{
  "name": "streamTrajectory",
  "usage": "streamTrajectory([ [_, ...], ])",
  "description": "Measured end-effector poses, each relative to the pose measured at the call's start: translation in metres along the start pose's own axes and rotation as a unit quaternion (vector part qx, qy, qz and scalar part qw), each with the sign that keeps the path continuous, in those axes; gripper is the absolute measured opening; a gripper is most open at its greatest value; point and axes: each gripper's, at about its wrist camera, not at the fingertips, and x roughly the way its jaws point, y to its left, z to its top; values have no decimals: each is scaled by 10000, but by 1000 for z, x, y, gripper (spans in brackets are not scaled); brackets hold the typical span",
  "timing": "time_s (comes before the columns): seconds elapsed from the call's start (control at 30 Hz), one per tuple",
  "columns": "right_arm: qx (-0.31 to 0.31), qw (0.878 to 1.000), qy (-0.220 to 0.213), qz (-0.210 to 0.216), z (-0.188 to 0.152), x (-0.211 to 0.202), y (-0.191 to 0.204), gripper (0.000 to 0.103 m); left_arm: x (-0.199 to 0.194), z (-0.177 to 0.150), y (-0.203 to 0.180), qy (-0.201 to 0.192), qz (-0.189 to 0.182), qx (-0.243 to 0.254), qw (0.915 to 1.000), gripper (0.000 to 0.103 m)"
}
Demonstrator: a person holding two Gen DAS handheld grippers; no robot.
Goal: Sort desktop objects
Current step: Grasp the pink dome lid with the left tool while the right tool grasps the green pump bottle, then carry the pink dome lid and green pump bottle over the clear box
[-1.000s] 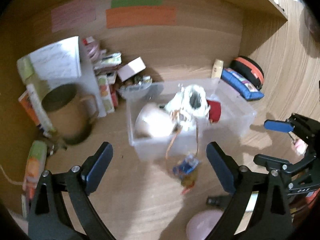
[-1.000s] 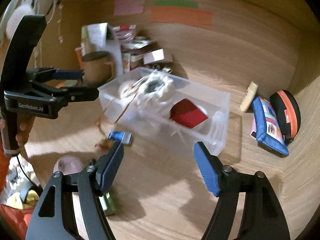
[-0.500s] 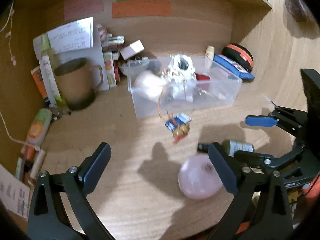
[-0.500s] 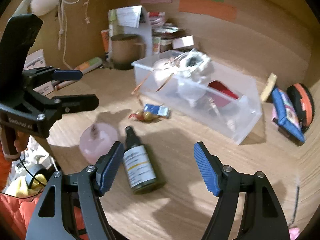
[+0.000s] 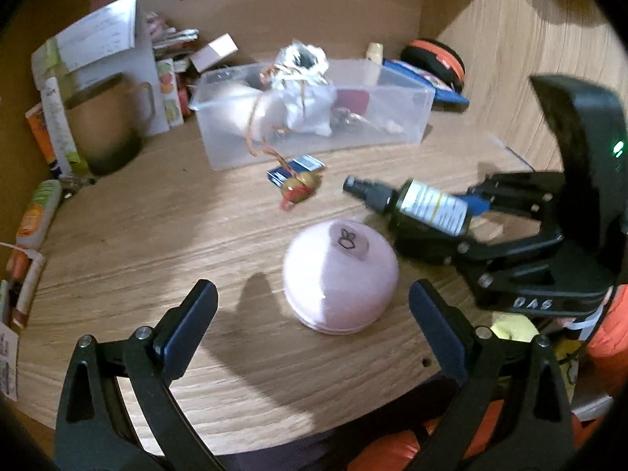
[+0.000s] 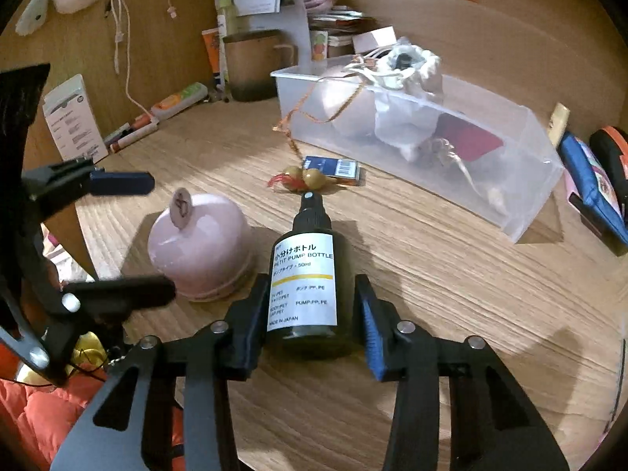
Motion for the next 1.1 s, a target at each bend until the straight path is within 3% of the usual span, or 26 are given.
streamTrajectory([
  [0.3,288,9993,-182,-160,-4,-21,-23,38,23,4,-10,60,-24,-11,10000,98],
  [0.4,365,9989,-217,-187,-2,-24,-29,38,24,3,-18,33,-47,234,9997,79],
  [0.53,427,9987,-246,-120,1,-25,-33,38,22,5,-22,-35,-49,294,9996,62],
  [0.87,492,9980,-394,-61,11,-31,-38,38,12,5,3,-308,158,-129,9993,62],
  [1.1,584,9964,-606,48,23,-40,-45,38,-10,28,27,-656,488,-288,9962,62],
])
